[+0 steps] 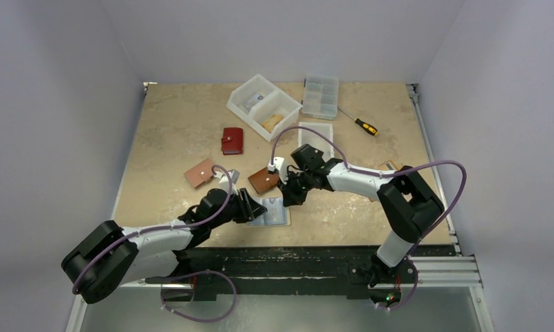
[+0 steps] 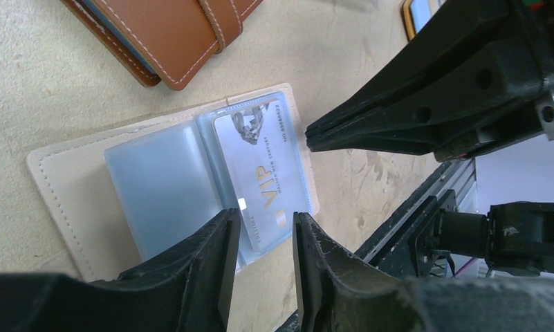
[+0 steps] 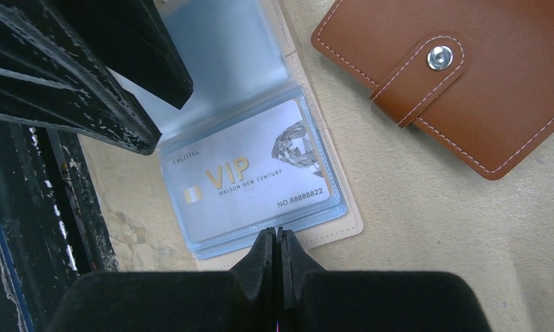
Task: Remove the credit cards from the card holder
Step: Remove the credit card from the card holder.
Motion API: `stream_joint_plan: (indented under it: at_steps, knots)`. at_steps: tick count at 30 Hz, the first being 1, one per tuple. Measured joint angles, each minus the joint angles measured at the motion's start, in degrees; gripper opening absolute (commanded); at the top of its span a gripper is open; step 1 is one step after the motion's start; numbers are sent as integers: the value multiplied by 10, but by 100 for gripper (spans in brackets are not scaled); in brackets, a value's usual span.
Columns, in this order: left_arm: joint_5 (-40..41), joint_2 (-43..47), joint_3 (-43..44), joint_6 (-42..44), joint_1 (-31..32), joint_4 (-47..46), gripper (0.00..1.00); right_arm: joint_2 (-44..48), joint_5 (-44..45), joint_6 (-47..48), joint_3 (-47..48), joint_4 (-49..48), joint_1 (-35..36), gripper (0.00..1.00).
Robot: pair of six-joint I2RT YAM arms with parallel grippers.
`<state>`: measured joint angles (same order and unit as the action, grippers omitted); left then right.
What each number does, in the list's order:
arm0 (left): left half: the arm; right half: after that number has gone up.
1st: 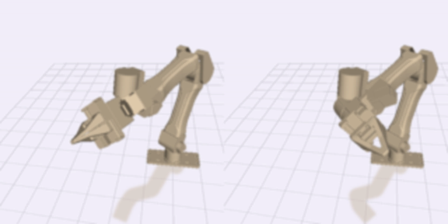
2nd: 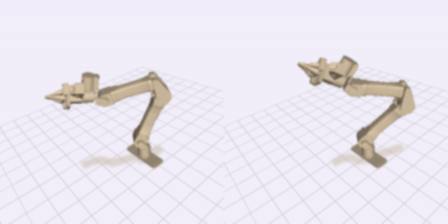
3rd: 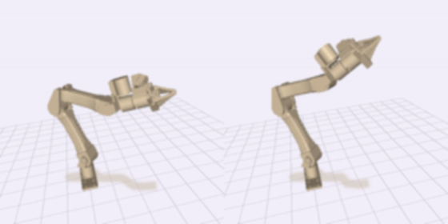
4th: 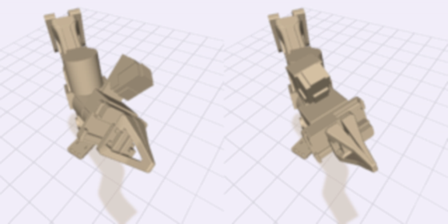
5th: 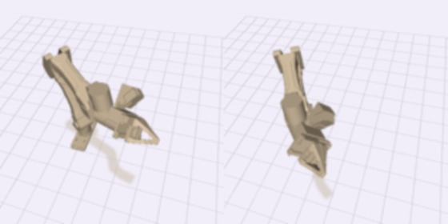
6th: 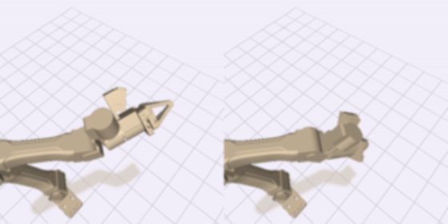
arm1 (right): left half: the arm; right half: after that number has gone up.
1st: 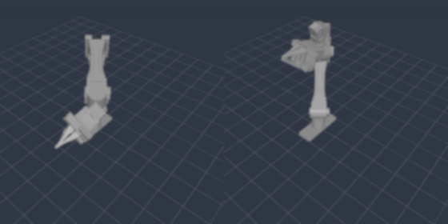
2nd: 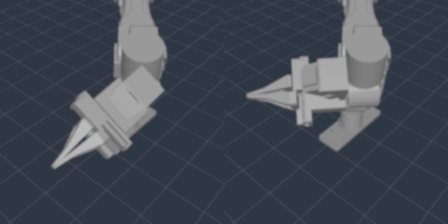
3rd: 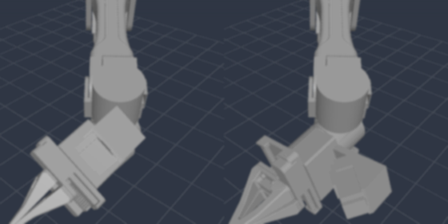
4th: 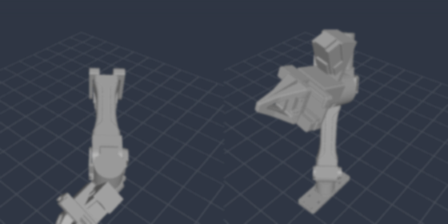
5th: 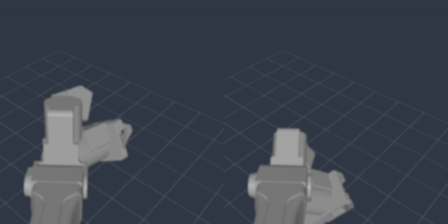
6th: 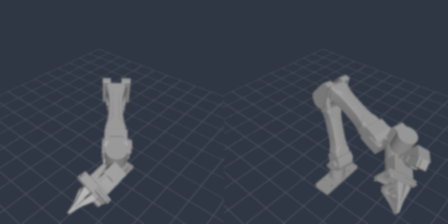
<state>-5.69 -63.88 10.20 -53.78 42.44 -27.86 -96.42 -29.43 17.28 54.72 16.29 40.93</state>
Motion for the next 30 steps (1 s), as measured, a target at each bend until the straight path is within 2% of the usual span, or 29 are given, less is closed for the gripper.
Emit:
stream_joint_plan:
  at_steps: [13, 21, 30]
  knots:
    - [2, -72, 15, 5, 0, -19, 35, -14, 6, -3, 9, 0, 8, 0]
    - [1, -94, 17, 5, 0, -31, 28, -18, 17, -3, 11, 2, 14, 0]
    - [-5, -127, 17, 4, 0, -60, 29, -30, 26, -4, 28, 8, 29, 0]
